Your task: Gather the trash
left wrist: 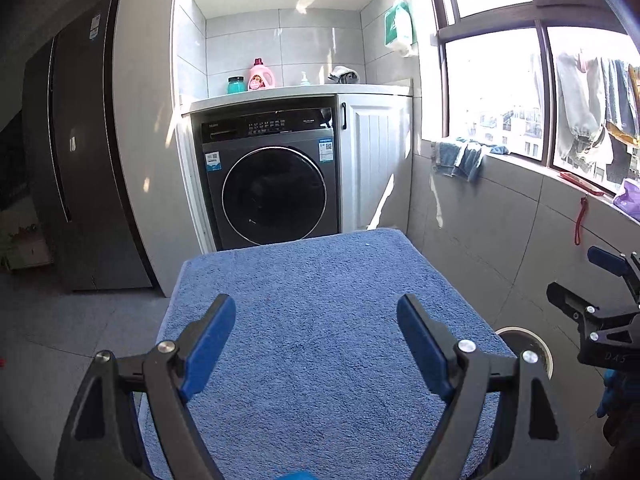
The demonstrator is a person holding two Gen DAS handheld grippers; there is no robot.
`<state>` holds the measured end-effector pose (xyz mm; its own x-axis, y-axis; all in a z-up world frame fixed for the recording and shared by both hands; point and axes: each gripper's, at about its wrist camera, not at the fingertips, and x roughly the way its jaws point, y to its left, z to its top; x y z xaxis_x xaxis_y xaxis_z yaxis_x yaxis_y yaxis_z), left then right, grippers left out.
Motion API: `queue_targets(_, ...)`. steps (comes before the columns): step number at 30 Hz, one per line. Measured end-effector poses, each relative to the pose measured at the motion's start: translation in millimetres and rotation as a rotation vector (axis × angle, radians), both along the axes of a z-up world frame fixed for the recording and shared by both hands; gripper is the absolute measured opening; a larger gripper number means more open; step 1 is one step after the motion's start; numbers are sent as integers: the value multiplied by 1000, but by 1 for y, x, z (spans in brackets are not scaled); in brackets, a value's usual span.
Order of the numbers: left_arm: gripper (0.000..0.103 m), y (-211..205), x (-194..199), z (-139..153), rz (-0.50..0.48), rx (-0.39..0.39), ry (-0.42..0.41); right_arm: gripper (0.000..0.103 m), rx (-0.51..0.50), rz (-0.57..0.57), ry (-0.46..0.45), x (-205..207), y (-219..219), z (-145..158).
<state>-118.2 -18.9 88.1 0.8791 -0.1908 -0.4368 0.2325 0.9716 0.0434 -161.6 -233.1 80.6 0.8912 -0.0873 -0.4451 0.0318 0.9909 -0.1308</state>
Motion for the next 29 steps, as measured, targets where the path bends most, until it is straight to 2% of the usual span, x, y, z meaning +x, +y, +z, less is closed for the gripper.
queue_targets(18, 82, -25, -15, -1, -4, 16, -17, 103, 42, -50, -45, -18, -20, -1)
queue_targets(29, 82, -26, -19, -2, 7, 28, -7, 103, 53, -66, -36, -18, -20, -4)
